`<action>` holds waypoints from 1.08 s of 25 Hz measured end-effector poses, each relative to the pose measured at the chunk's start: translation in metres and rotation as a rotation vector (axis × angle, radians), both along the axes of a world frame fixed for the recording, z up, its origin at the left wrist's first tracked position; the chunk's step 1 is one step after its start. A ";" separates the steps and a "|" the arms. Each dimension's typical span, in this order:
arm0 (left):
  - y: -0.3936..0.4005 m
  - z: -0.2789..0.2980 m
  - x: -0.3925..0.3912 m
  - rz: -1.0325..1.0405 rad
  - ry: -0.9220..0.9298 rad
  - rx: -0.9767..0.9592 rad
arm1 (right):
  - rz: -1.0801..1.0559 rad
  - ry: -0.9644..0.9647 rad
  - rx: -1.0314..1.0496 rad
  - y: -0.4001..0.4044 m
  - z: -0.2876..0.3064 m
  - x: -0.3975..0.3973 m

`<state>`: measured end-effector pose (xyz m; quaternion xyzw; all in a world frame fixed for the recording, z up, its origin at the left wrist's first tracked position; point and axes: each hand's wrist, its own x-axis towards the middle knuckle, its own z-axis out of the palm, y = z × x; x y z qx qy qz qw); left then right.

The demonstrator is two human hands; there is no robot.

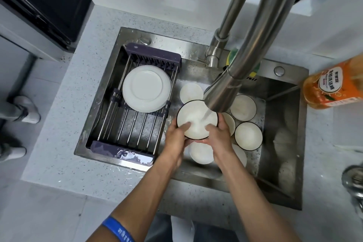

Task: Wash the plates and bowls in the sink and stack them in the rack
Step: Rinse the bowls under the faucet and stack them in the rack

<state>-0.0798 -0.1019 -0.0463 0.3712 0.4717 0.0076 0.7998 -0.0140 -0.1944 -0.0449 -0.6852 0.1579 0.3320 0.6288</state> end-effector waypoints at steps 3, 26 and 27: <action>0.002 0.003 0.019 0.016 0.165 0.000 | 0.171 -0.177 -0.158 -0.011 0.002 -0.002; -0.006 -0.004 0.035 -0.023 0.023 0.015 | -0.364 0.390 0.429 -0.017 0.023 -0.015; -0.004 -0.002 0.038 -0.033 0.039 0.002 | -0.413 0.444 0.456 -0.019 0.021 -0.012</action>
